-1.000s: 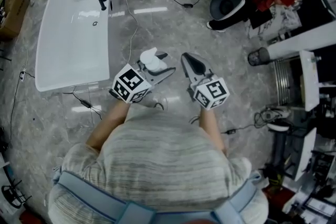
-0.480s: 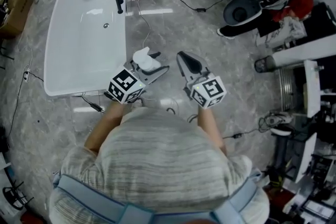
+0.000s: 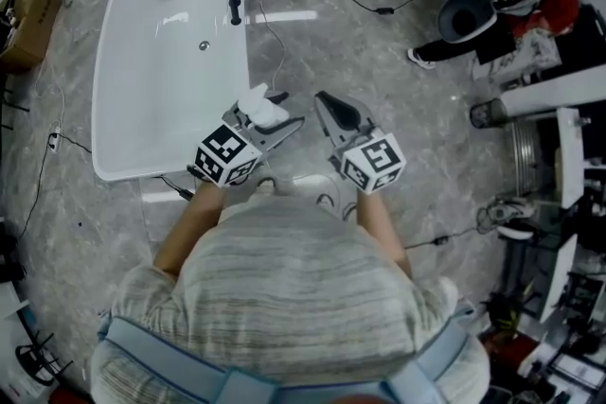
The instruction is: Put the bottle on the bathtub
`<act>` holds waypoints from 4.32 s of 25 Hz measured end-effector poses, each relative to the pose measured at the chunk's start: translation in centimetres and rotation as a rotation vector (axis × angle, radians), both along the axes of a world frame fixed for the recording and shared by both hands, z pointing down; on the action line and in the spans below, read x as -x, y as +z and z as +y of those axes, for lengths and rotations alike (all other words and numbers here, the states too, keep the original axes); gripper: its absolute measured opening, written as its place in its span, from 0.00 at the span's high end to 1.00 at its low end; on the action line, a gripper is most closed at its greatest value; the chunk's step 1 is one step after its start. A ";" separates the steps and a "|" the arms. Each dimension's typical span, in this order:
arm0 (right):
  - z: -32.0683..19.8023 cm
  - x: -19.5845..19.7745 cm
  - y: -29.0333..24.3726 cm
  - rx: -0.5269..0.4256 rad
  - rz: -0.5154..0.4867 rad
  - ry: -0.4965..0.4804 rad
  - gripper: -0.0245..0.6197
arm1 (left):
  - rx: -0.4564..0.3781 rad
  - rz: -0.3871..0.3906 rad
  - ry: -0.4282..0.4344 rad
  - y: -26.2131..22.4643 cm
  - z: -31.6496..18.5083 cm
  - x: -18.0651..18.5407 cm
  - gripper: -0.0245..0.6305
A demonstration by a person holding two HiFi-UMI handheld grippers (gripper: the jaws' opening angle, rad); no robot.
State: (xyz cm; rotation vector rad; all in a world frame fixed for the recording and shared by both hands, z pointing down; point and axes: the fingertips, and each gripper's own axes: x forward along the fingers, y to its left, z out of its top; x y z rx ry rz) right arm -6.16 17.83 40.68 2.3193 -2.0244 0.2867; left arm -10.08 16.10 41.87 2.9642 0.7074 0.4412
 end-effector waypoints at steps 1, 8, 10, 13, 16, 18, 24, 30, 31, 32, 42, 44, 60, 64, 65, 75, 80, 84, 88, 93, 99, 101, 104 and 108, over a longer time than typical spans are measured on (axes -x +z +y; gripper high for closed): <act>-0.5 0.3 0.2 0.003 -0.004 0.003 0.95 | 0.004 -0.003 0.005 0.2 -0.4 0.3 0.61; -2.4 1.6 0.9 0.023 -0.010 0.030 0.95 | 0.031 -0.003 0.005 1.4 -2.8 1.0 0.61; -2.5 1.9 1.3 0.046 -0.006 0.026 0.95 | 0.042 -0.008 0.008 1.8 -3.2 1.0 0.61; -3.0 1.5 1.4 0.068 -0.016 0.015 0.95 | 0.050 -0.008 0.020 1.9 -3.5 0.3 0.61; -3.8 -0.2 1.4 0.074 -0.012 0.014 0.95 | 0.057 0.002 0.019 1.6 -4.1 -1.4 0.61; -4.1 -1.4 1.5 0.074 -0.003 0.009 0.95 | 0.064 0.005 0.023 1.8 -4.3 -2.5 0.61; -6.0 -6.4 2.3 0.086 0.012 -0.063 0.95 | 0.060 -0.005 -0.018 2.8 -5.9 -7.4 0.61; -8.3 -12.2 2.2 0.080 0.021 -0.103 0.95 | 0.052 -0.008 -0.031 2.5 -7.7 -13.3 0.61; -8.6 -13.3 2.2 0.082 0.022 -0.105 0.95 | 0.055 -0.009 -0.031 2.4 -7.9 -14.3 0.61; -8.8 -14.4 2.2 0.083 0.021 -0.106 0.95 | 0.056 -0.010 -0.031 2.3 -8.0 -15.3 0.61; -9.5 -23.4 2.2 0.063 0.019 -0.143 0.95 | 0.044 -0.048 -0.044 2.9 -7.7 -23.9 0.61; -9.7 -24.8 2.2 0.063 0.014 -0.144 0.95 | 0.042 -0.050 -0.043 2.9 -7.8 -25.1 0.61; -10.3 -29.7 2.5 0.049 -0.012 -0.166 0.95 | 0.051 -0.059 -0.069 3.6 -8.9 -30.3 0.61; -10.9 -31.1 2.0 0.032 -0.006 -0.169 0.95 | 0.044 -0.054 -0.067 3.2 -9.9 -32.0 0.61; -11.1 -31.3 2.0 0.034 -0.014 -0.169 0.95 | 0.045 -0.053 -0.070 3.2 -10.3 -32.3 0.61; -15.6 -32.7 2.6 0.058 -0.039 -0.213 0.95 | 0.033 -0.075 -0.101 4.3 -15.3 -34.1 0.61; -18.2 -31.9 2.3 0.069 -0.067 -0.302 0.82 | 0.018 -0.092 -0.107 5.2 -17.4 -34.9 0.61; -20.1 -31.3 2.0 0.074 -0.071 -0.400 0.72 | -0.013 -0.106 -0.099 5.8 -19.0 -35.7 0.61; -21.7 -29.9 2.2 0.119 -0.109 -0.528 0.70 | -0.047 -0.111 -0.061 6.1 -20.1 -36.0 0.61; -24.9 -28.5 2.1 0.152 -0.072 -0.603 0.70 | -0.073 -0.135 -0.082 6.6 -22.6 -36.1 0.61; -28.7 -27.2 0.6 0.198 0.077 -0.650 0.70 | -0.155 -0.176 -0.102 7.6 -26.5 -34.9 0.61; -29.6 -26.7 -0.5 0.215 0.156 -0.689 0.70 | -0.180 -0.190 -0.078 8.0 -27.4 -34.2 0.61; -31.1 -25.8 -1.7 0.192 0.219 -0.741 0.70 | -0.189 -0.181 -0.042 8.6 -28.2 -33.3 0.61; -32.7 -24.2 -1.6 0.243 0.308 -0.852 0.70 | -0.205 -0.185 0.011 9.4 -28.3 -32.2 0.61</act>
